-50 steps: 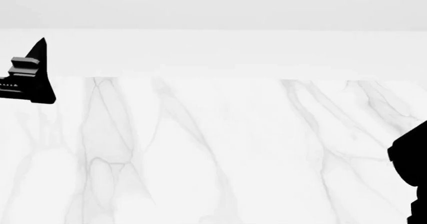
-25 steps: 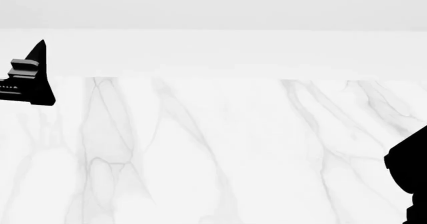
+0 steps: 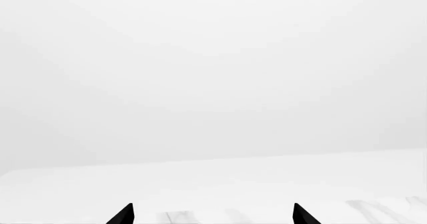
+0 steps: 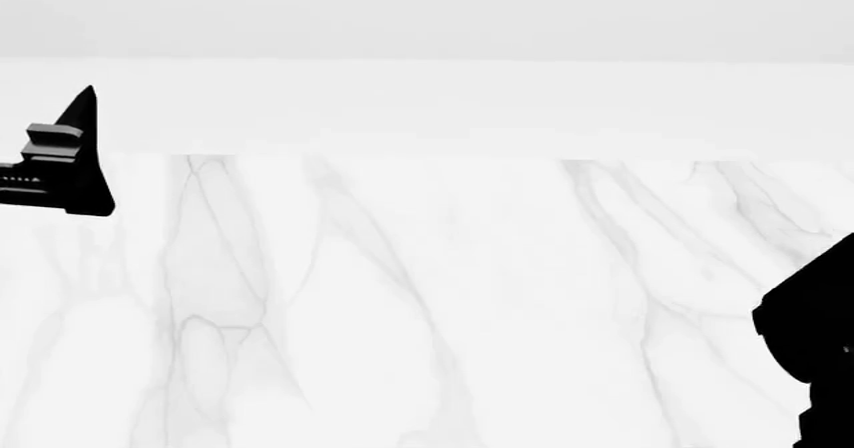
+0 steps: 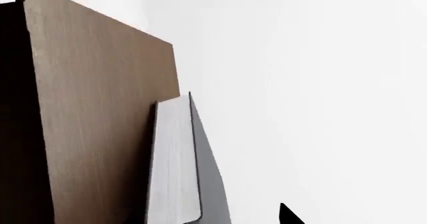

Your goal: Pick up the book on the left and place it on top of the shelf.

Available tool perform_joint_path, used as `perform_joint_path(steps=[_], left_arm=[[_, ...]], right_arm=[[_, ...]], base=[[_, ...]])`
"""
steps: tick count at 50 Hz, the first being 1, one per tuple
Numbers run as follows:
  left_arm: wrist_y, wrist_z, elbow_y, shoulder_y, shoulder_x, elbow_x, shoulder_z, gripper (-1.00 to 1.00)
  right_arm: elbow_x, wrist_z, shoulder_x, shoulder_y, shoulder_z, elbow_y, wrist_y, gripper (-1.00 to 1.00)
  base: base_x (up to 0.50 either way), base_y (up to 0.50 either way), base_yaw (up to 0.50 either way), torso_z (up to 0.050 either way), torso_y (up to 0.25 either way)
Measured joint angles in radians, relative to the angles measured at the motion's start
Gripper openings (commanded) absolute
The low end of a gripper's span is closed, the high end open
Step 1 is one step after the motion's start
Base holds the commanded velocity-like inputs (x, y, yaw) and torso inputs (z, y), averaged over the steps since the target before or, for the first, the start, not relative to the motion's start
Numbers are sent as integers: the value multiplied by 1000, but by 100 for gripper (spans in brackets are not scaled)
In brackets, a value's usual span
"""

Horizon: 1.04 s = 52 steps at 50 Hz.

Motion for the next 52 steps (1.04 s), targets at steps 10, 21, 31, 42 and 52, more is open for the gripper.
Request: perform_joint_path(steps=[10, 21, 31, 42, 52], left_arm=[[5, 1, -6, 0, -1, -1, 4, 100], [10, 0, -11, 2, -2, -3, 7, 100], [15, -1, -12, 8, -4, -5, 7, 100], [21, -1, -12, 10, -5, -7, 8, 100], [35, 3, -13, 14, -3, -8, 13, 100]], right_arm=[[-53, -100, -77, 58, -13, -1, -187, 100], [-82, -120, -135, 122, -38, -2, -331, 100], [-89, -121, -162, 145, -52, -2, -398, 100], [-8, -139, -179, 147, 76, -2, -566, 100], [259, -206, -81, -17, 334, -327, -621, 100]], base=[[0, 0, 0, 0, 0], [0, 0, 0, 0, 0], [0, 0, 0, 0, 0], [0, 0, 0, 0, 0], [0, 0, 0, 0, 0]])
